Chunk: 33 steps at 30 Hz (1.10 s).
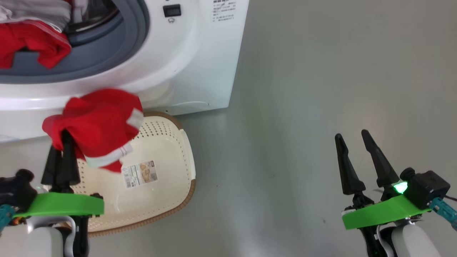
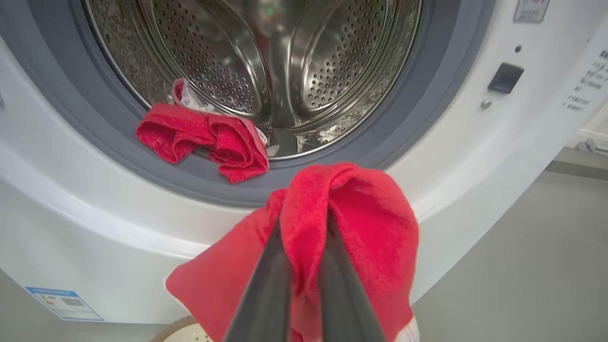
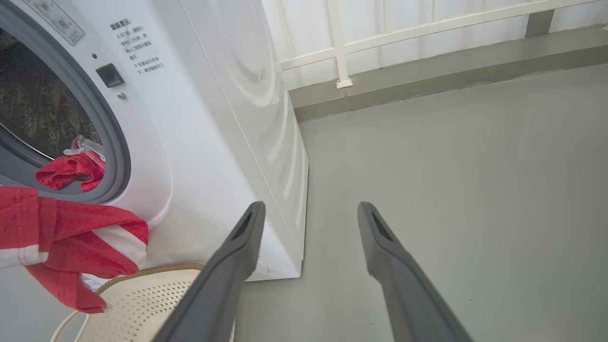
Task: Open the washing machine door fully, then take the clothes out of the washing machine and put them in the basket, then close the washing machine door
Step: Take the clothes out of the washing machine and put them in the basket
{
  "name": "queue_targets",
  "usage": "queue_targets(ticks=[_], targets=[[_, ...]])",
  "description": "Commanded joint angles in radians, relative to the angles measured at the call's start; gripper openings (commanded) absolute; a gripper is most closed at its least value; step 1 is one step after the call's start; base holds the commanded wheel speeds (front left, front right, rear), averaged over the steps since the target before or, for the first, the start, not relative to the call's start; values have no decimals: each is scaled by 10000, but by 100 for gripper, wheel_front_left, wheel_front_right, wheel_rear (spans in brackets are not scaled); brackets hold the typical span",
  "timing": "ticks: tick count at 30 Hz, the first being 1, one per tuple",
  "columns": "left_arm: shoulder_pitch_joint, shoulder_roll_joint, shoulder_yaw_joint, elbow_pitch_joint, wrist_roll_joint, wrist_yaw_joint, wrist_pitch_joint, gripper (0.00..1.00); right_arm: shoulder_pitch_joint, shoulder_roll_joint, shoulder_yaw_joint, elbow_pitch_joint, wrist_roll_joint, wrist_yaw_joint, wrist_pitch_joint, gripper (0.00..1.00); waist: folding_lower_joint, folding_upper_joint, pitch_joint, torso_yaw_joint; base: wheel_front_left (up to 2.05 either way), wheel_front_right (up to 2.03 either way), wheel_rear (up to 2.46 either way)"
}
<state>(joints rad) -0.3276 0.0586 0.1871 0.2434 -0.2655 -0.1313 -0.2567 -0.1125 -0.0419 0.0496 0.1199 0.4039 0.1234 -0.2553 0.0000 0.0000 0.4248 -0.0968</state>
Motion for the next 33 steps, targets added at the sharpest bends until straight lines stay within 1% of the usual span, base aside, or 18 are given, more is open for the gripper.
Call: queue_targets(ticks=[1,5,6,9,15,20,24,28,29,30,31,32,33], targets=[[-26,344,198,98,40,6,-51,0,-229,-83,249,-263,-20,73,-65,100,0,0,253,-38,0,0,0],[-291,474,8,1046,134,6,-51,0,-337,-83,223,-324,-29,73,-65,100,0,0,630,-29,0,0,0],[-586,578,-176,1891,222,6,-51,0,-403,-83,194,-378,-66,73,-65,100,0,0,960,-3,0,0,0],[-884,771,-412,2671,448,6,-51,0,-503,-83,226,-423,-96,73,-65,100,0,0,1316,-27,0,0,0],[-1439,928,-903,3864,420,6,-51,0,-661,-83,173,-570,-100,73,-65,100,0,0,2031,-41,0,0,0],[-2141,1201,-1478,4690,585,6,-51,0,-871,-83,225,-733,-179,73,-65,100,0,0,2687,-25,0,0,0],[-2690,1216,-1607,5321,655,6,-51,0,-1021,-83,185,-835,-273,73,-65,100,0,0,3052,39,0,0,0],[-3052,1165,-1563,5887,688,6,-51,0,-1094,-83,161,-856,-339,73,-65,100,0,0,3177,74,0,0,0],[-3114,1153,-1537,5966,686,6,-51,8,-1108,-83,158,-857,-350,73,-65,100,0,0,3195,78,0,0,0],[-3114,1153,-1537,5966,686,6,-51,8,-1108,-83,158,-857,-350,73,-65,100,0,0,3195,78,0,0,0],[-3164,1140,-1521,6021,685,6,-51,24,-1124,-83,152,-859,-357,73,-65,100,0,0,3202,84,0,0,0],[-3197,1125,-1502,6072,678,6,-51,31,-1138,-83,147,-860,-365,73,-65,100,0,0,3198,91,0,0,0],[-3222,1112,-1474,6114,667,6,-51,35,-1151,-83,144,-860,-372,73,-65,100,0,0,3189,100,0,0,0]])
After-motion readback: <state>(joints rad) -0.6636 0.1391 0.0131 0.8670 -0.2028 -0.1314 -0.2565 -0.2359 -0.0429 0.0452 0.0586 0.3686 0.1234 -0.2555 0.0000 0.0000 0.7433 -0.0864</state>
